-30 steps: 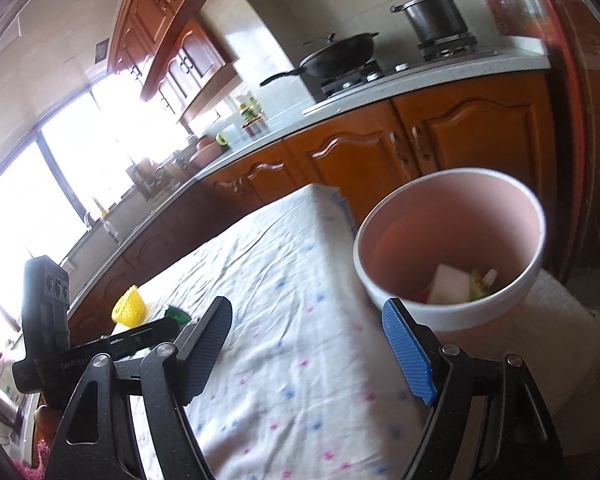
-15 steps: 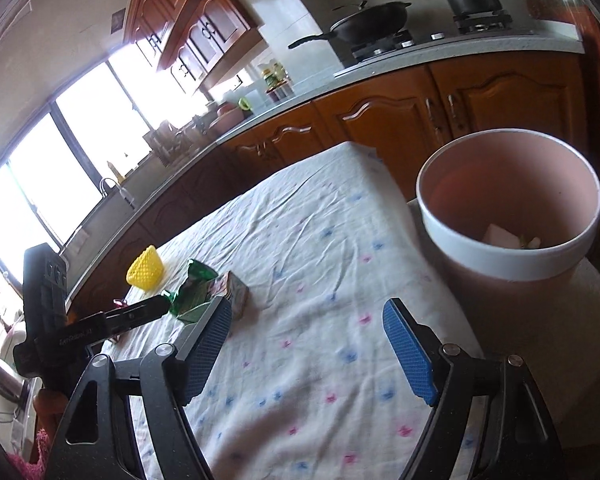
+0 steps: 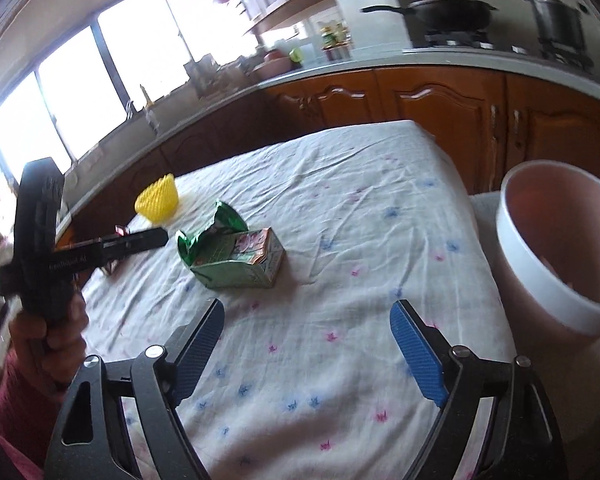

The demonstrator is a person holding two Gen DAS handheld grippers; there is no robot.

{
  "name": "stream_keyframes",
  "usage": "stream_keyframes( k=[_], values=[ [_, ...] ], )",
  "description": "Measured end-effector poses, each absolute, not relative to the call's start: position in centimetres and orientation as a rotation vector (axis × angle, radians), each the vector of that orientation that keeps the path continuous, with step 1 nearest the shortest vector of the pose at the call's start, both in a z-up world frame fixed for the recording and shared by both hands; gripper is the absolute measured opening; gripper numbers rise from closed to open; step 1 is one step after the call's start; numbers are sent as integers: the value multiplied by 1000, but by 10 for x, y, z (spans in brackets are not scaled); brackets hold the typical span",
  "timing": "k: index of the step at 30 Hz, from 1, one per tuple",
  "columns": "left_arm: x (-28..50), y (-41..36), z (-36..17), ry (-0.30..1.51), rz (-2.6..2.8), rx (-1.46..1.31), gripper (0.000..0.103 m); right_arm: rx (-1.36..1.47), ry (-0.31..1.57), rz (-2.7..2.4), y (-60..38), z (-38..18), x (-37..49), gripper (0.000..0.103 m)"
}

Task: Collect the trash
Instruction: 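Move both open tools back over the green can and milk carton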

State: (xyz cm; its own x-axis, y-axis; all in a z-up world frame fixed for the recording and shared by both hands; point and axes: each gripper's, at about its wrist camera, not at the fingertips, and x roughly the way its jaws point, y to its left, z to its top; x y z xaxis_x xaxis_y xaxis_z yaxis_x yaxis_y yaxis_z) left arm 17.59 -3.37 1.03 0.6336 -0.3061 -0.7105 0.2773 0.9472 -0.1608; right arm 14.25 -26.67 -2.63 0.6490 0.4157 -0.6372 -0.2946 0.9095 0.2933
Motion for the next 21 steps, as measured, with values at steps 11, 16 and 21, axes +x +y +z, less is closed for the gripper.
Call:
stream_keyframes(
  k=[11, 16, 21],
  values=[
    [202, -63, -5, 883, -403, 195, 65, -76, 785, 574, -218, -24, 167, 88],
    [210, -69, -15, 905, -386, 250, 65, -105, 801, 605, -207, -32, 175, 88],
    [219, -60, -23, 945, -396, 211, 65, -116, 807, 621, -199, -35, 181, 88]
  ],
)
